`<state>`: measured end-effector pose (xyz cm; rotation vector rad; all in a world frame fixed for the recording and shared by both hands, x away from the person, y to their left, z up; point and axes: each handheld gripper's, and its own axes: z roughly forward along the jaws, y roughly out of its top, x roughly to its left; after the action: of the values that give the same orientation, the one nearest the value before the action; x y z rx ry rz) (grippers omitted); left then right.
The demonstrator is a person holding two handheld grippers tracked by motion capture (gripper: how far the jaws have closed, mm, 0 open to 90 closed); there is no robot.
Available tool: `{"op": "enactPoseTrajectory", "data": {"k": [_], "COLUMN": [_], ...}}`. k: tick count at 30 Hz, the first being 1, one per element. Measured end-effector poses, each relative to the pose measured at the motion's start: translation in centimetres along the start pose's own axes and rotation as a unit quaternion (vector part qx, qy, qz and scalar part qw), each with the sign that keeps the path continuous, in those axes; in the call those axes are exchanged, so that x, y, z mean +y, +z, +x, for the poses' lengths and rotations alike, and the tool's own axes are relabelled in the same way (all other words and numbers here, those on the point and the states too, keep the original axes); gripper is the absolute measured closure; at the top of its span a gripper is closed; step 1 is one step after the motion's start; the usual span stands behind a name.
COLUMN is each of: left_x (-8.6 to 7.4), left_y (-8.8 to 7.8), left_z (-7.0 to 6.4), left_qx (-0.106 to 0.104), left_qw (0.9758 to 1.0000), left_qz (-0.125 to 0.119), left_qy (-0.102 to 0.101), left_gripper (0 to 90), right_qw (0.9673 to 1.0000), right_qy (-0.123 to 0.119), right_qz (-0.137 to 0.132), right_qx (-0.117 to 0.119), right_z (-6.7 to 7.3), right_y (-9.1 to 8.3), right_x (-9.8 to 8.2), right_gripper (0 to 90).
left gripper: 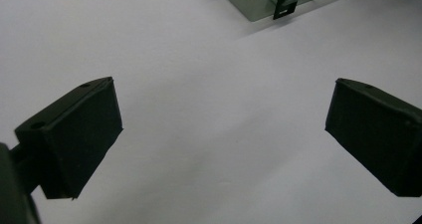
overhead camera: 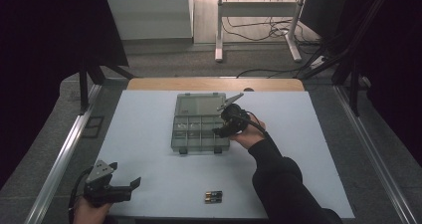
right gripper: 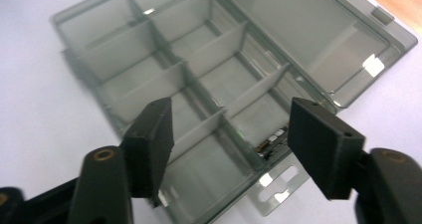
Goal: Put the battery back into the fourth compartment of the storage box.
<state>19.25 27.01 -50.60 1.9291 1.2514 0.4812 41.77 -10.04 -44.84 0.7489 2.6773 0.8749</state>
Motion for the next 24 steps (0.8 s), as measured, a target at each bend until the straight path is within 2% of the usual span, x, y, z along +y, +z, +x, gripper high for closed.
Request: {"op": "enactPoseTrajectory", "data": {"k": [5, 9, 14, 18, 24], "left_x": [0.0, 0.0, 0.0, 0.0, 0.0], "left_y": [0.0, 0.0, 0.0, 0.0, 0.0], "left_z": [0.0, 0.0, 0.0, 0.0, 0.0], "left_qx": [0.001, 0.0, 0.0, 0.0, 0.0], "left_qw": [1.0, 1.0, 1.0, 1.0, 1.0], "left_qz": [0.0, 0.001, 0.0, 0.001, 0.001], "left_qy": [0.001, 0.001, 0.0, 0.0, 0.0], "left_gripper": [2.1, 2.1, 2.1, 2.1, 2.1], "right_qw": [0.9999, 0.9996, 0.9994, 0.9996, 0.9995], "right_qy": [-0.011, -0.005, 0.0, -0.005, -0.018], "right_qz": [-0.008, -0.017, -0.025, -0.018, -0.001], "right_qx": [0.009, 0.022, 0.025, 0.024, 0.025], "right_z": [1.0, 1.3, 1.5, 2.1, 3.0], "right_y": [-0.9, -1.5, -2.0, -2.6, -2.9], "right_x": [-0.6, -1.2, -1.7, -2.2, -2.5], "right_gripper": [26.5, 18.9, 12.5, 5.1, 0.7]}}
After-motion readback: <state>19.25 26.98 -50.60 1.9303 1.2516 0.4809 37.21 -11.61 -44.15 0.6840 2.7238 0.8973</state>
